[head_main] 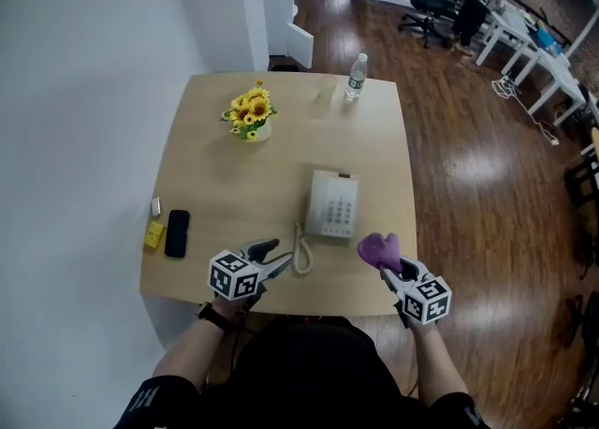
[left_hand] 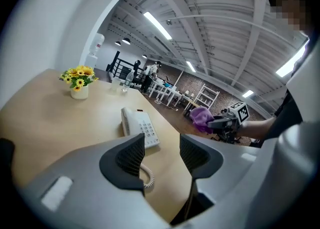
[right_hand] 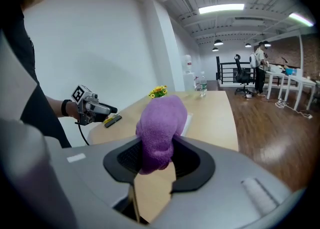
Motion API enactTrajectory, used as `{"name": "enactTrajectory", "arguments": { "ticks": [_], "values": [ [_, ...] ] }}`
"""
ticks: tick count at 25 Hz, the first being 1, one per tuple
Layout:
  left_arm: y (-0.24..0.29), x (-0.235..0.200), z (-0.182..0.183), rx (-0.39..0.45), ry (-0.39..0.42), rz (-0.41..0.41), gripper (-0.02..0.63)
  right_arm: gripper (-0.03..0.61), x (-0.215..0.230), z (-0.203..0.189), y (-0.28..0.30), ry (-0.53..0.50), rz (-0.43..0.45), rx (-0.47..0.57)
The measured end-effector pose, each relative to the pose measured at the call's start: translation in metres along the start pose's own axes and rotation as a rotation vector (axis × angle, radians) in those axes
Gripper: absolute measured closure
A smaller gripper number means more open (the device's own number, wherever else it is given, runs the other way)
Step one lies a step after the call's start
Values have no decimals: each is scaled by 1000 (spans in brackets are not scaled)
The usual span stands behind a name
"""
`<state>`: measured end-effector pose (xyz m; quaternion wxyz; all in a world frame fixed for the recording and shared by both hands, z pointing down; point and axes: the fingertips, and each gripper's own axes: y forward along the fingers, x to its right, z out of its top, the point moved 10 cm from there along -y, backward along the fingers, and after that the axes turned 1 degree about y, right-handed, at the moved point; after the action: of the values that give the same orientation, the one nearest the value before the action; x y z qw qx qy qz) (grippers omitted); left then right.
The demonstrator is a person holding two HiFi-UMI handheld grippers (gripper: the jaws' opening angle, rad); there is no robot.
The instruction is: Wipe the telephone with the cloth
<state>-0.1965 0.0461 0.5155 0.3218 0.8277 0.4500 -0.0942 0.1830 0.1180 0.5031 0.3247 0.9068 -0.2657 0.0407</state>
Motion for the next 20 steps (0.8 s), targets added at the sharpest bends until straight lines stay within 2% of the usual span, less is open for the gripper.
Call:
{"name": "enactTrajectory", "arguments": {
  "ticks": [9, 20],
  "values": [
    [3, 18, 2, 11, -1, 48, 399, 431, 19, -3, -18, -1, 1, 11],
    [0, 47, 0, 42, -6, 90, 399, 431, 30, -4, -32, -20, 45, 40]
  ]
}}
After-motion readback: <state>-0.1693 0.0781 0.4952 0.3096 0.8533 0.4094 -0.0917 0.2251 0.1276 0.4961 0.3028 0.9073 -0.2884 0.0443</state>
